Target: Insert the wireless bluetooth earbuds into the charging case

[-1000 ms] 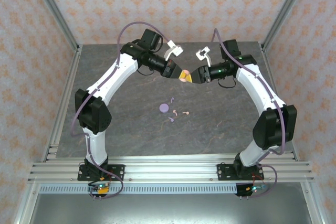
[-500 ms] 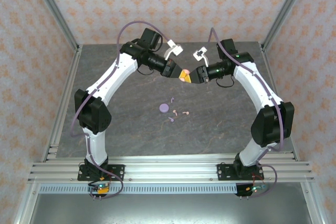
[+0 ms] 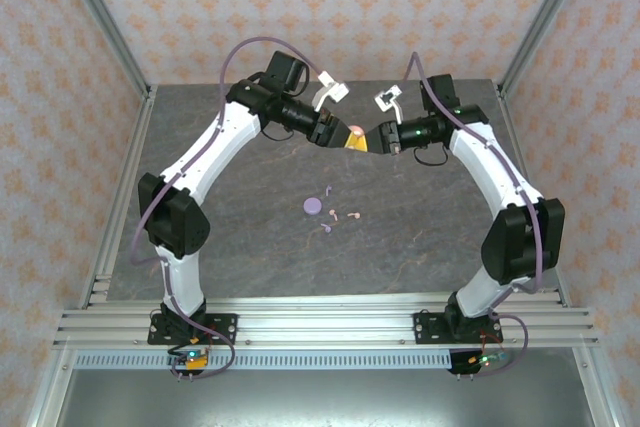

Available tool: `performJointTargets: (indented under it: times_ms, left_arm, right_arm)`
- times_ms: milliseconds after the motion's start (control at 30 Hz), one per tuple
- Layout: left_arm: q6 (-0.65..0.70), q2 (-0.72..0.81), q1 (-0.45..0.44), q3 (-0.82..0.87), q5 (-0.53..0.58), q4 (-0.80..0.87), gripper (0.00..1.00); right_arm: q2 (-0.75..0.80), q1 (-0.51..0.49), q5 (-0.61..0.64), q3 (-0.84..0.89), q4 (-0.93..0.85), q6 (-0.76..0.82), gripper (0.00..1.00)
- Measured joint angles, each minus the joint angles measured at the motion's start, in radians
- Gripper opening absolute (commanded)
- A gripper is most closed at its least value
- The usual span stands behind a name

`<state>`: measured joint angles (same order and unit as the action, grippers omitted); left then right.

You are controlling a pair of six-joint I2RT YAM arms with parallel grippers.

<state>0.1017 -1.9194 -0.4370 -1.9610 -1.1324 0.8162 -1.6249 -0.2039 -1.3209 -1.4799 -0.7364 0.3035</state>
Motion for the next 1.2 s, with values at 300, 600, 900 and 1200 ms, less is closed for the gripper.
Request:
performJointTargets:
  times_ms: [300, 600, 900, 1200]
  left_arm:
    - [-0.127, 0.067, 0.000, 0.106, 0.048, -0.145, 0.61]
    - [-0.327, 0.123, -0.002, 0.283, 0.092, -0.397, 0.54]
    - [-0.418, 0.124, -0.002, 0.302, 0.117, -0.513, 0.48]
    - [-0.442, 0.124, -0.015, 0.302, 0.115, -0.553, 0.42]
  right_arm:
    - [0.047, 0.031, 0.024, 0.059, 0.129, -0.105, 0.20]
    - [0.052, 0.037, 0.038, 0.068, 0.190, -0.152, 0.21]
    - [0.053, 0.037, 0.034, 0.069, 0.195, -0.154, 0.21]
    - [0.057, 0.037, 0.026, 0.069, 0.195, -0.154, 0.21]
